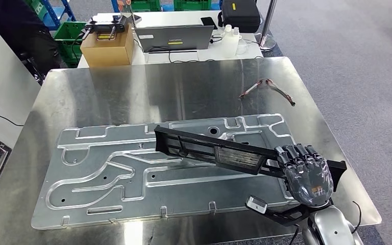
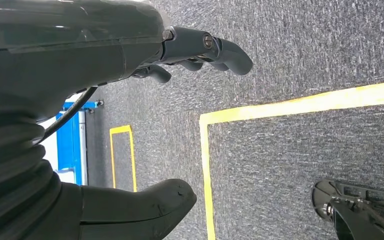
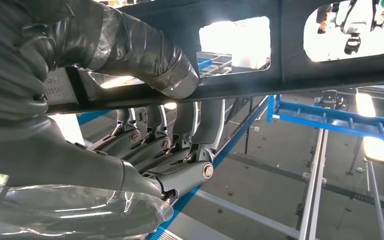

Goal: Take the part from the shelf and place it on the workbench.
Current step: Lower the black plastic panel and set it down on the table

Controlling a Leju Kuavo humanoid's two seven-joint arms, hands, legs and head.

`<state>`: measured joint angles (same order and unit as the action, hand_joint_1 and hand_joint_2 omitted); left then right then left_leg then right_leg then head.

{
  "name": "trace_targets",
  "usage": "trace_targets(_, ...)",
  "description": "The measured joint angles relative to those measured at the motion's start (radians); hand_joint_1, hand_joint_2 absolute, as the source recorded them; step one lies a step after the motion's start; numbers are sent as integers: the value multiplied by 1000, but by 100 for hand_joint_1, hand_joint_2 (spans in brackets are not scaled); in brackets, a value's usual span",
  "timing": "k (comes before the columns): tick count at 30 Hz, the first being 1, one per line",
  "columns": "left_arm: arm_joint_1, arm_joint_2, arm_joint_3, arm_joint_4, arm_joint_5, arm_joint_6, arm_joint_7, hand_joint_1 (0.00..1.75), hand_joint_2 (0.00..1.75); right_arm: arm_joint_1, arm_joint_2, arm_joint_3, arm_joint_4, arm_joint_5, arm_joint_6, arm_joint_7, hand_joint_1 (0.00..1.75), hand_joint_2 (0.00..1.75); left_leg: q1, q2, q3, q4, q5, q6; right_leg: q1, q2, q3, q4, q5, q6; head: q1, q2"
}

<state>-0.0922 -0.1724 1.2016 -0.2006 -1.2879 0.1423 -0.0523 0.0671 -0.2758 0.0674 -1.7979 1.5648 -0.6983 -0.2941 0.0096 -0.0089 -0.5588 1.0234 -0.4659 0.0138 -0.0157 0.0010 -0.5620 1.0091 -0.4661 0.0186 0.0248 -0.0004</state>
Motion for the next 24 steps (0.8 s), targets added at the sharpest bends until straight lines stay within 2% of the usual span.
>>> trace_targets(24,0,0,0,0,0,0,0,0,175,0,0,-1,0,0,0,0,175,175,0,0,0,0,0,0,0,0,0,0,0,0,0,0)
